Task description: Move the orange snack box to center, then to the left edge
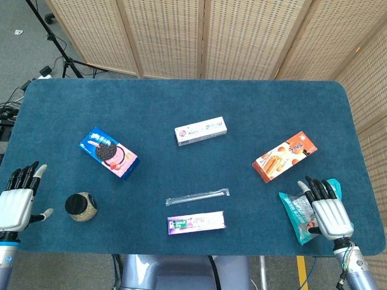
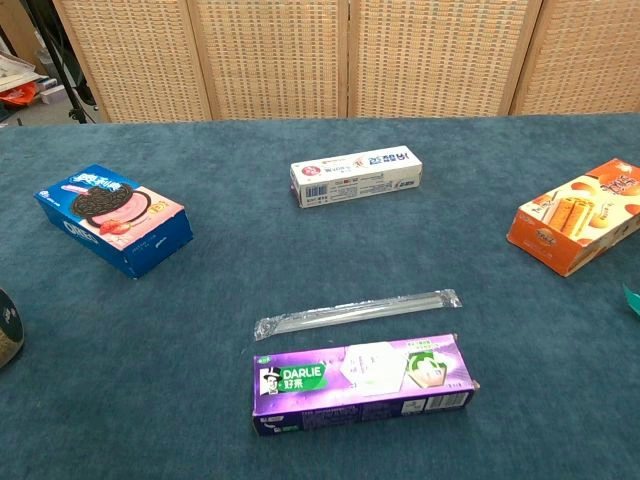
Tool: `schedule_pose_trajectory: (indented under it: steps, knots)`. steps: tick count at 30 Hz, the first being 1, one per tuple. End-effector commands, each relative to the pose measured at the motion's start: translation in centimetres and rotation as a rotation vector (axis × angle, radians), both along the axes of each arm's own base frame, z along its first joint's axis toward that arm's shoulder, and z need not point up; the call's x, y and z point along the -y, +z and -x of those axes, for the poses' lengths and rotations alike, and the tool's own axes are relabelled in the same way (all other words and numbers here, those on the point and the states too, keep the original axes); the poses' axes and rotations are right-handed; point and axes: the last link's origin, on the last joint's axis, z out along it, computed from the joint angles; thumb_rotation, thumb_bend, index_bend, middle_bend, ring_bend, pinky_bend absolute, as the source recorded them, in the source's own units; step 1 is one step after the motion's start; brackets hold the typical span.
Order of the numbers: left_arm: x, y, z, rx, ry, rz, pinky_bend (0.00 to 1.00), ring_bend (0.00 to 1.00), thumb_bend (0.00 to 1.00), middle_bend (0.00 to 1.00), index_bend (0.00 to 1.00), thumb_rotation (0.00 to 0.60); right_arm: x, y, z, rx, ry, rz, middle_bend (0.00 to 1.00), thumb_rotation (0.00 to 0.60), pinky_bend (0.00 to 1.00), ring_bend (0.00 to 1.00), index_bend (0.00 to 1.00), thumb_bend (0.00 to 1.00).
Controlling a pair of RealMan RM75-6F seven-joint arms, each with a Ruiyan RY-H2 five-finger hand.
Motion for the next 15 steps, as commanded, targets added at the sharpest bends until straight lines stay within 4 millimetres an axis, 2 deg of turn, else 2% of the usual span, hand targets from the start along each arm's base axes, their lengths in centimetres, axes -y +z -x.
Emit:
schedule_pose_trajectory:
  steps: [1,15]
  knots:
    - [-0.03,-0.09,-0.07,-0.001,-0.004,0.002,0.00,0.00,0.10,0.00,0.00,0.600,-0.05,0.16,0.10,-0.005,-0.001,0.005,0.00,0.600,0.03,0.00,0.01,0.00]
    - [0.29,0.25,-0.45,0.004,-0.010,-0.011,0.00,0.00,0.10,0.00,0.00,0.600,-0.12,0.21,-0.03,0.008,0.001,-0.003,0.00,0.600,0.03,0.00,0.01,0.00]
